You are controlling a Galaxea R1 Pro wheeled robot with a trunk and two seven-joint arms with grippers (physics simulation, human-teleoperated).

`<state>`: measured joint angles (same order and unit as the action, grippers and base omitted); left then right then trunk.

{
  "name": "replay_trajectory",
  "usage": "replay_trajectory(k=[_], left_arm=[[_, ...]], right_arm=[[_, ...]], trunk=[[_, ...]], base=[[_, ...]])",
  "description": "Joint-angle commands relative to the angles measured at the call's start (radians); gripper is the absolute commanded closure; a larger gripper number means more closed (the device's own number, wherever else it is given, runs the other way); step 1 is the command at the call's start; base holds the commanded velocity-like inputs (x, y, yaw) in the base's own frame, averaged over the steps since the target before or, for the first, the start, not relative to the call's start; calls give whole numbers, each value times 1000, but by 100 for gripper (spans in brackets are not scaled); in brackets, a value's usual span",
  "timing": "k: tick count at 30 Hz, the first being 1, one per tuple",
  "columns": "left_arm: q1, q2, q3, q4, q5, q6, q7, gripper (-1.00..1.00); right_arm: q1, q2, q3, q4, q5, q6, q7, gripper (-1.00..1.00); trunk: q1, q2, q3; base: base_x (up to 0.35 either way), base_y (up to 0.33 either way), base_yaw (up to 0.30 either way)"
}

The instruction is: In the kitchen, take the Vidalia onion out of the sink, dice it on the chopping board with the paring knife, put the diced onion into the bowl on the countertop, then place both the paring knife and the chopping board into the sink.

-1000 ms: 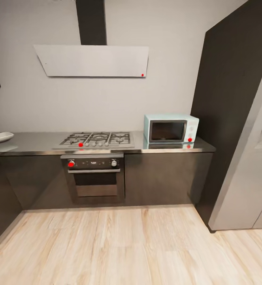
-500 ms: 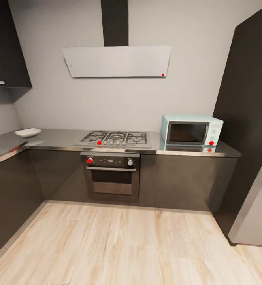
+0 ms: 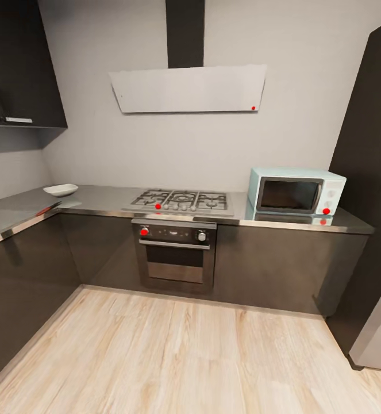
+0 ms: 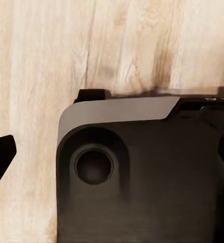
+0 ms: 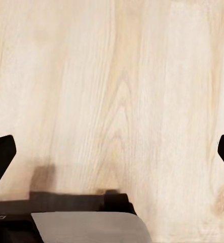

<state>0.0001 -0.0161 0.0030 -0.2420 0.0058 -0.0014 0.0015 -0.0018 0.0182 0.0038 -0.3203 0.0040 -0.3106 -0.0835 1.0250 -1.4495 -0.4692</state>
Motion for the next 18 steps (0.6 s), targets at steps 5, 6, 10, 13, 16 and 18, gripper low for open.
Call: replay_trajectory(k=[5,6,10,13,16,18], left_arm=[[0,11,-1,45,3,0,0,-100],[0,12,0,59,3,0,1,-100],[0,15,4,104,3,1,1,-100],[0,20,4,125,3,1,1,-100],[0,21,6,131,3,1,2,-100],[0,21,6,132,3,1,2,-100]], right_arm=[[-1,-1,2,75,1,1,-3,-100],[-1,-1,3,93,1,2,-2,-100],[-1,2,5,148,1,3,0,-100],[-1,1,5,189,1,4,1,-100],[-1,0,5,222,1,4,2,-100],[-1,0,5,233,1,5,2,-100]], trunk=[[0,0,-1],[0,0,-1],[0,0,-1],[0,0,-1],[0,0,-1],[0,0,-1]], base=[[0,0,2],[0,0,0],[0,0,0],[0,0,0],[0,0,0],[0,0,0]])
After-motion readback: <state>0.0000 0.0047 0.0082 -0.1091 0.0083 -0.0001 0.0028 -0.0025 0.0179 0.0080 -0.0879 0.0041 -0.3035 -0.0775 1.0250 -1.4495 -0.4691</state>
